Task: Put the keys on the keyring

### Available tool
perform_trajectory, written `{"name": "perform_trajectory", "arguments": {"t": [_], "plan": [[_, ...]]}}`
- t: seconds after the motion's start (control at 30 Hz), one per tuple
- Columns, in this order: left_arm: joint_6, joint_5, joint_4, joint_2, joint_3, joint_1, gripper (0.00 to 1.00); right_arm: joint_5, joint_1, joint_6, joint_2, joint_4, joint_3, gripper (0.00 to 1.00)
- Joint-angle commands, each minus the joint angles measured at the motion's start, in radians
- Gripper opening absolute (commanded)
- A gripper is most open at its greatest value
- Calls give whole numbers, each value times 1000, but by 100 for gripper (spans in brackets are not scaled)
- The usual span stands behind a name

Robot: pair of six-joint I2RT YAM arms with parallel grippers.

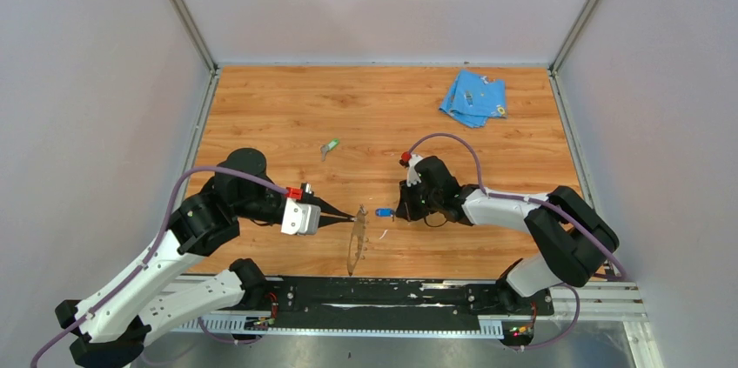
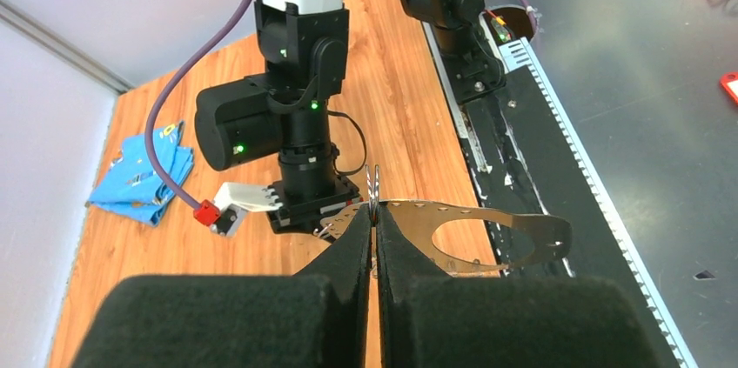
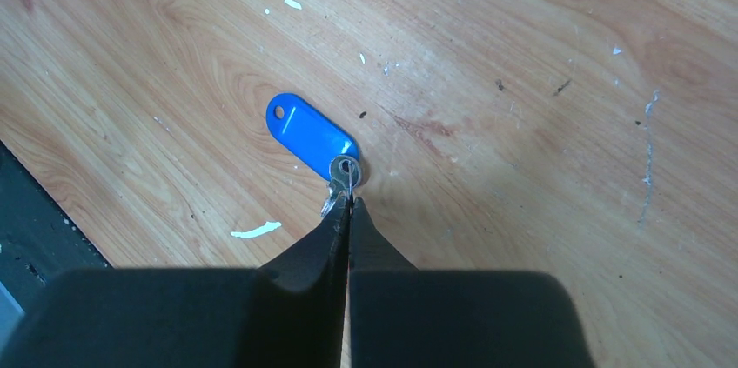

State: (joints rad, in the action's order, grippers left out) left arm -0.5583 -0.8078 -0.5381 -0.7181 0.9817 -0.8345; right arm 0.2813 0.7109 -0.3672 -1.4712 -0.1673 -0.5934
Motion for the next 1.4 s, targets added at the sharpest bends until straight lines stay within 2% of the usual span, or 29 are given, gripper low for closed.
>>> {"name": "perform_trajectory", "arguments": {"t": [0.0,0.2,0.33,0.5,0.67,0.8,0.9,1.0,1.1,1.37], "plan": [[-33,-4,-20,14,18,-5,0,-3,-13,-27,-6,-34,1,1],[-41,6,-31,21,17,-6,0,17,-14,-19,14,-36,6,1],[-28,3,-33,27,11,-5,0,2,-12,56,102,-16,8,0],[-11,-53,-32,36,-4,-6,0,-38,44,296,350,14,28,0],[68,-77,24,32,-8,-5,0,-91,149,550,571,159,-27,0],[133,-98,90,18,-4,-5,0,-174,287,709,677,301,-108,0],[157,-104,114,4,7,-5,0,-239,381,801,696,408,-213,0],[188,-106,138,-2,15,-5,0,-191,409,828,690,488,-331,0],[210,-110,141,-5,28,-5,0,-46,412,903,708,516,-373,0],[183,-141,122,-6,18,-6,0,60,424,1068,668,620,-514,0]]}}
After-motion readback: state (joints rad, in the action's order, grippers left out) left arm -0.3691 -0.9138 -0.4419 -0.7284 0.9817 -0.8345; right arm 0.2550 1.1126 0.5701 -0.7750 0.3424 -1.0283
